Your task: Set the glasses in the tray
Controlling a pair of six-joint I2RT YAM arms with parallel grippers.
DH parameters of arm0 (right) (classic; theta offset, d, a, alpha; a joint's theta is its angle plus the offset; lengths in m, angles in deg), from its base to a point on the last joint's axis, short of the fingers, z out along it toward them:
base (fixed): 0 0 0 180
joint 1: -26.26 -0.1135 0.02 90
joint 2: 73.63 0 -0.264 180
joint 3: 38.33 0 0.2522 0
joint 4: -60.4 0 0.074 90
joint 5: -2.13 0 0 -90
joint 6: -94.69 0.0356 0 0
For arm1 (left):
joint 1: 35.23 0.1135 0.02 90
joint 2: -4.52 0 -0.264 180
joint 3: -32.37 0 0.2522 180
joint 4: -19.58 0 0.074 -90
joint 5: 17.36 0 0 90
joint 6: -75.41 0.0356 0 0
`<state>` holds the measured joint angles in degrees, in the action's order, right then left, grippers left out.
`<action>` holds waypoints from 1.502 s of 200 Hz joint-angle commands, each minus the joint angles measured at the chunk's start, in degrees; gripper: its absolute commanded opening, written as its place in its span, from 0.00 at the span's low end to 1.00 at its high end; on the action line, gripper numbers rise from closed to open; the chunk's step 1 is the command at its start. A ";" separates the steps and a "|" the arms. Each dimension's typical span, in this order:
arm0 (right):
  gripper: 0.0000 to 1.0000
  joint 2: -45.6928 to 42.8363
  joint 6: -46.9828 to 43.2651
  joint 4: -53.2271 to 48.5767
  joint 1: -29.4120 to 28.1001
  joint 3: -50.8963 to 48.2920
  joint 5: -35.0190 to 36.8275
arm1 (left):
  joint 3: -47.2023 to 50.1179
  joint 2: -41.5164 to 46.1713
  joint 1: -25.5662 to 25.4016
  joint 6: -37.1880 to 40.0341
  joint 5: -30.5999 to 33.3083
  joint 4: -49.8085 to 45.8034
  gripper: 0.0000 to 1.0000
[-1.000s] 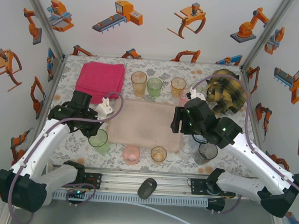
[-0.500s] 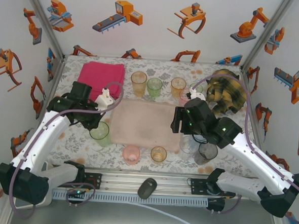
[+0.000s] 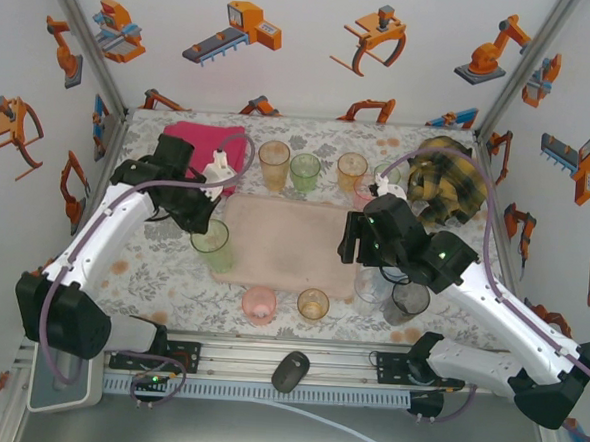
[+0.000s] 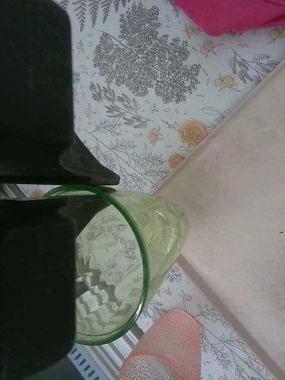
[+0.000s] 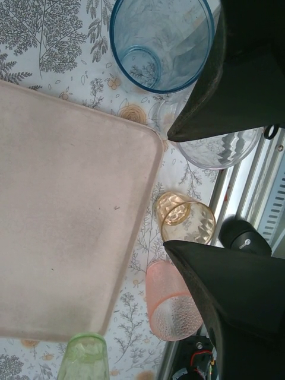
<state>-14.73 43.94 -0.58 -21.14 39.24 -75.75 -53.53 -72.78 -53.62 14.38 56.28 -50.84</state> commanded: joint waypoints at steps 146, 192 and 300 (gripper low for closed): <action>0.62 -0.45 1.51 -0.69 -0.45 1.73 0.97 | 2.72 -5.62 -1.73 0.51 -0.09 4.91 0.08; 0.63 -0.56 1.45 -0.58 -0.45 1.07 1.04 | 3.03 -5.65 -2.18 0.74 -0.16 4.46 0.13; 0.64 -0.80 1.54 -0.18 -0.39 0.12 1.14 | 3.58 -5.37 -2.99 1.26 0.80 3.76 0.23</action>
<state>-14.62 44.40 -1.52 -21.14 40.03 -75.73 -50.38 -78.55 -56.20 14.67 57.41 -46.05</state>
